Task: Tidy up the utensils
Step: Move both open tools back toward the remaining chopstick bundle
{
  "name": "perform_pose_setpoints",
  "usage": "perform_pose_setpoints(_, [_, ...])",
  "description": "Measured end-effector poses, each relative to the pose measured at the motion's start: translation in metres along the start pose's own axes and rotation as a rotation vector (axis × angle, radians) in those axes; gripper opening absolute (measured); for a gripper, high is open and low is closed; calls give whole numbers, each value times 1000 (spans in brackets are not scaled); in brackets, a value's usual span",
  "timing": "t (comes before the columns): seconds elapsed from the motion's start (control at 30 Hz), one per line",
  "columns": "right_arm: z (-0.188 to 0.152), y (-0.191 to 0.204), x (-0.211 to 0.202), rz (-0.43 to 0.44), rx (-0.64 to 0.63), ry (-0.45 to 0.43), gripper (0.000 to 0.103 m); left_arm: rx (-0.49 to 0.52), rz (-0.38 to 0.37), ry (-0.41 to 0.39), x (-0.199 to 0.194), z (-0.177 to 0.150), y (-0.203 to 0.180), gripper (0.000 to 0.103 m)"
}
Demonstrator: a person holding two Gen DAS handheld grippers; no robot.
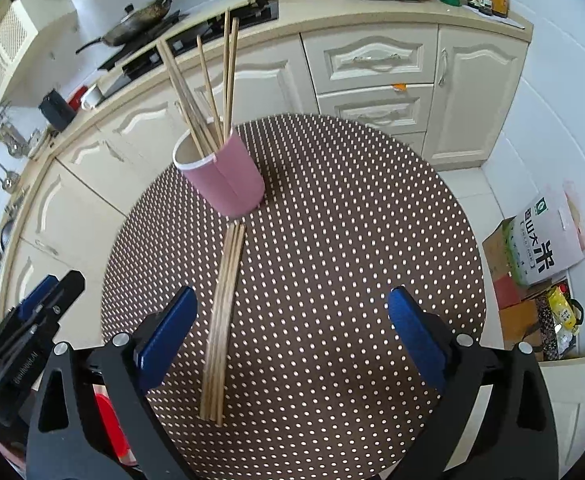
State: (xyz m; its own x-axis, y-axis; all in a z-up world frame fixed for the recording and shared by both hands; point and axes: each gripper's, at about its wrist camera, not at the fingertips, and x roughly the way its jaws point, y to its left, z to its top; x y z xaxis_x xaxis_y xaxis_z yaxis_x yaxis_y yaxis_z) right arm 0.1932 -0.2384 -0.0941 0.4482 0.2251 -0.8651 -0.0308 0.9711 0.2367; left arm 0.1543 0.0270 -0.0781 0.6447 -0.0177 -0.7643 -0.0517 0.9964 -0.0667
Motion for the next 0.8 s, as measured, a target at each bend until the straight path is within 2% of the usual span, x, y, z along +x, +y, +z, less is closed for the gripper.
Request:
perform_pose_setpoints(0.27, [-24, 8, 37, -12, -50, 91, 93, 5, 63, 102, 21, -16, 3, 66])
perform_pose_setpoints(0.43, [-34, 16, 58, -21, -72, 139, 93, -13, 46, 180, 37, -25, 9, 66])
perform_pose_setpoints(0.8, [-42, 23, 98, -70, -62, 214, 93, 32, 84, 303, 69, -41, 17, 66])
